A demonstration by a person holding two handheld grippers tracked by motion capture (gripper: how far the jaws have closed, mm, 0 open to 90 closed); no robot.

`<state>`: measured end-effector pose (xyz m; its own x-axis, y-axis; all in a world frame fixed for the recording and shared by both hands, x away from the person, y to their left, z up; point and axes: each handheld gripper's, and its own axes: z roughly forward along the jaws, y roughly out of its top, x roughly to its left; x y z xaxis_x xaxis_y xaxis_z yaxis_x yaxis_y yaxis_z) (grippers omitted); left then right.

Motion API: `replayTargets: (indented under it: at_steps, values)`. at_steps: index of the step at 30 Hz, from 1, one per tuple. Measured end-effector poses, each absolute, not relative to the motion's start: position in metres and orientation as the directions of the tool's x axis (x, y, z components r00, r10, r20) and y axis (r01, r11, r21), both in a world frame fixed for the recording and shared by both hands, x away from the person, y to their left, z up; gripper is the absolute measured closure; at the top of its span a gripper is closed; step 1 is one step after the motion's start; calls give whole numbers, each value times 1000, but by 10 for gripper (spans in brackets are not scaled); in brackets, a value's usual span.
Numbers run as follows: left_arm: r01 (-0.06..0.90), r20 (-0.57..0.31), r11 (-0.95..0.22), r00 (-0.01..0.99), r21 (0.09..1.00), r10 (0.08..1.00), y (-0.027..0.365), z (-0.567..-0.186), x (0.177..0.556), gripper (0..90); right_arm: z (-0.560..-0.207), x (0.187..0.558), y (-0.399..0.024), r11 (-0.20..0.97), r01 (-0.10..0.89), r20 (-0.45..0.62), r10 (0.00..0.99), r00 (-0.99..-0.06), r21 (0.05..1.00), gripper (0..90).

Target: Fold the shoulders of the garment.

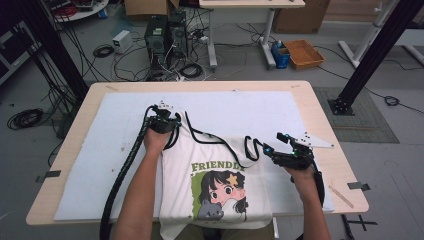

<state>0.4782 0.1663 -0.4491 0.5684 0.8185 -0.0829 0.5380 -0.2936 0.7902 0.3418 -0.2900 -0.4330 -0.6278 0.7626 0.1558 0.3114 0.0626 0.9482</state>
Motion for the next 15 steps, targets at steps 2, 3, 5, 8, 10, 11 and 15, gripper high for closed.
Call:
replayTargets:
  at_steps: [2, 3, 5, 8, 10, 11, 15]
  values:
    - [529, -114, -258, 570, 809, 814, 170, -447, 477, 853, -433, 341, -292, 60, 301, 151, 765, -627, 952, 225]
    - [517, -122, -241, 573, 821, 811, 170, -445, 476, 853, -433, 341, -292, 60, 301, 151, 765, -627, 952, 225]
    - [482, -123, -232, 597, 845, 793, 173, -438, 473, 852, -432, 340, -292, 55, 302, 154, 765, -626, 952, 225]
    - [427, -154, -175, 631, 887, 760, 178, -433, 465, 852, -431, 337, -291, 51, 300, 156, 764, -626, 953, 226]
    - [394, -148, -170, 658, 903, 739, 182, -433, 458, 852, -430, 336, -291, 49, 293, 154, 762, -629, 955, 228]
    - [380, -145, -170, 672, 909, 727, 185, -433, 454, 852, -429, 336, -291, 47, 293, 156, 760, -630, 955, 228]
    - [319, -153, -123, 713, 940, 684, 198, -434, 438, 852, -428, 334, -291, 41, 286, 157, 759, -632, 957, 228]
